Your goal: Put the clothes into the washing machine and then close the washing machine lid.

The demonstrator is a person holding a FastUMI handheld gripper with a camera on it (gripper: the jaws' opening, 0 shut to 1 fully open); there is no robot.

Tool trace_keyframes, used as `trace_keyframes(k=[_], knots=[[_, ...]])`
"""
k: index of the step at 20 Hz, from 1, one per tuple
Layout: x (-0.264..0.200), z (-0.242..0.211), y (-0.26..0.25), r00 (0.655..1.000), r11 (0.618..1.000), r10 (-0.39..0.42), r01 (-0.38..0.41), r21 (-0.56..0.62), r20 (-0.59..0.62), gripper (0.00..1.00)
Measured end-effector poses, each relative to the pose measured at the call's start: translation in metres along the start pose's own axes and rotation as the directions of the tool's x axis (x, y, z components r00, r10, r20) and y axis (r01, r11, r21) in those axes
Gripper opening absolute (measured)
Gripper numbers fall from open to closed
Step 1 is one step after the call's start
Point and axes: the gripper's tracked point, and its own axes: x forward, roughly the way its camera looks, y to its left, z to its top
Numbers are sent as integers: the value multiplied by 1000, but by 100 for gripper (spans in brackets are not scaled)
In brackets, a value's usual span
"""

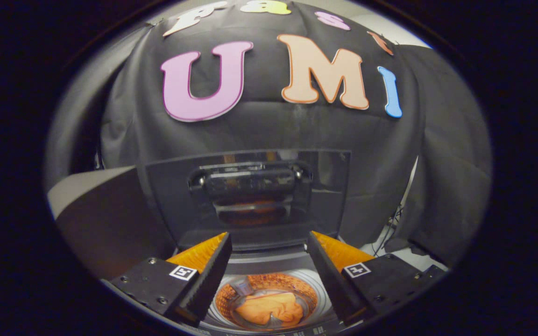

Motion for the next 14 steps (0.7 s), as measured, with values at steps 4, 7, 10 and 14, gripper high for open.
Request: trace_keyframes(k=[4, 7, 10, 14], knots=[[-5, 60, 12, 989, 999, 17, -21, 24, 149, 98], [-15, 107, 19, 964, 999, 37, -45, 26, 264, 98], [-23, 156, 20, 927, 998, 47, -60, 24, 372, 98], [-13, 189, 12, 898, 1000, 29, -28, -10, 438, 98]])
